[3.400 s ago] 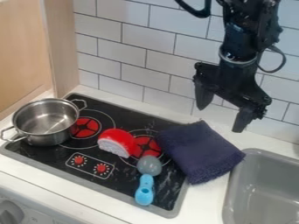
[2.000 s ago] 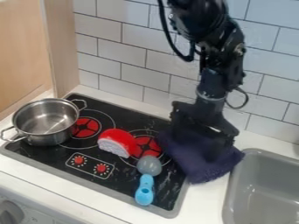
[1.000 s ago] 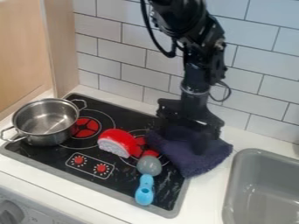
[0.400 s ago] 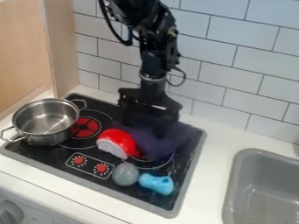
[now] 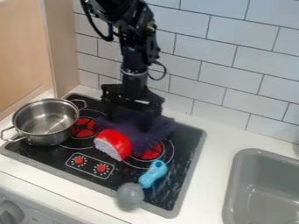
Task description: Cover the red object with the purple cloth
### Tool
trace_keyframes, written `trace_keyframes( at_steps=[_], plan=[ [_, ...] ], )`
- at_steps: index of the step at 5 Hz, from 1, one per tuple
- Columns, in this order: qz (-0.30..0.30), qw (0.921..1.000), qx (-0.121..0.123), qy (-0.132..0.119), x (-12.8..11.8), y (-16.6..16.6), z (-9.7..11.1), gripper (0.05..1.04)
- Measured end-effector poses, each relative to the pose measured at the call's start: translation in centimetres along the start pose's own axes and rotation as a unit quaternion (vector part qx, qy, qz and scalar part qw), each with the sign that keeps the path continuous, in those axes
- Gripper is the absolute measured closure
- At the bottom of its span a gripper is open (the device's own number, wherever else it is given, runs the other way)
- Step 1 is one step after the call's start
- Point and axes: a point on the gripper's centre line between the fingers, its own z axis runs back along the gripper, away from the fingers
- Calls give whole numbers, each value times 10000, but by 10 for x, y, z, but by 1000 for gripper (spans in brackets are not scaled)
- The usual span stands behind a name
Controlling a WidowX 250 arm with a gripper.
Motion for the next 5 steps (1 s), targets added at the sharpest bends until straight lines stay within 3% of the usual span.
trace_keyframes(
  at_steps=[2, 5],
  plan=[
    [279, 9996, -6, 36, 1, 23, -1, 84],
    [259, 9996, -61, 7, 1, 22, 2, 84]
  ],
)
